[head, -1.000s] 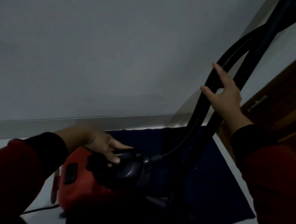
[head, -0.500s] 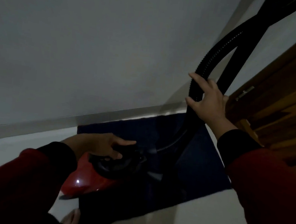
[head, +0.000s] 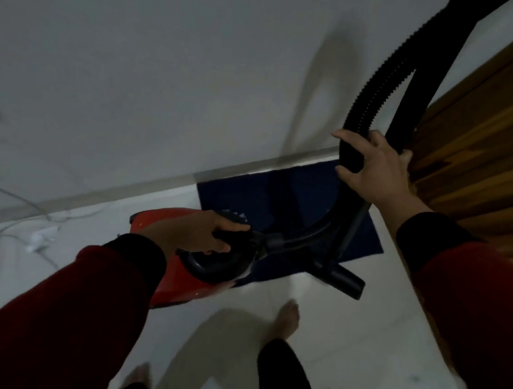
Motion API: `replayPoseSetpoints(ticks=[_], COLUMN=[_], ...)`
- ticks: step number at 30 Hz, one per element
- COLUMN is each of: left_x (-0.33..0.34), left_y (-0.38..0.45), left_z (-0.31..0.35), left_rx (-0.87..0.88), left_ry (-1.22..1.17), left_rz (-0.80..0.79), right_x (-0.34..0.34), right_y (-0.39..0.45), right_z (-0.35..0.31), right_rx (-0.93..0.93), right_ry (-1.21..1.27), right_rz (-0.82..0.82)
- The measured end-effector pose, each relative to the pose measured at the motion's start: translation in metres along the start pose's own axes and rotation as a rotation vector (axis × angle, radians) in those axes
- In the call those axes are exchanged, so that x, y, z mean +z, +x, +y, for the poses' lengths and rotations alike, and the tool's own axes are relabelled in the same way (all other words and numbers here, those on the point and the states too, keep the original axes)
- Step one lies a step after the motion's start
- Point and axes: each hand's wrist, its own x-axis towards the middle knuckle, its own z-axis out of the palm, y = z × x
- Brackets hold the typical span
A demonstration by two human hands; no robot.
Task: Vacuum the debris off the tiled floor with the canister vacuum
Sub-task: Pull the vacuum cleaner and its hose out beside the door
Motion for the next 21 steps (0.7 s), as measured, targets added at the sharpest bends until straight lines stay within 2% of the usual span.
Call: replayPoseSetpoints(ticks=[3, 7, 11, 16, 21], left_x=[0.011, 0.035, 0.071, 0.137, 0.23], left_y=[-0.06, -0.128, -0.189, -0.269, -0.338], left_z=[-0.017, -0.047, -0.071, -0.095, -0.14], left_rx=[0.006, 0.005, -0.054, 0.016, -0.054], left_ry=[0.048, 0.158, 0.159, 0.13, 0.117], left_rz=[-0.004, 0.077, 0.094, 0.127, 0.192], right_x=[-0.014, -0.016, -0.013, -0.001, 0.023], right_y=[-0.055, -0.121, -0.181, -0.266, -0.37], right_z=[-0.047, -0.101, -0.145, -0.199, -0.244], right_rx=[0.038, 0.09, 0.134, 0.152, 0.155], right_ry=[-0.014, 0.007, 0.069, 0.168, 0.219], right_rz=[-0.021, -0.029, -0.013, 0.033, 0.042])
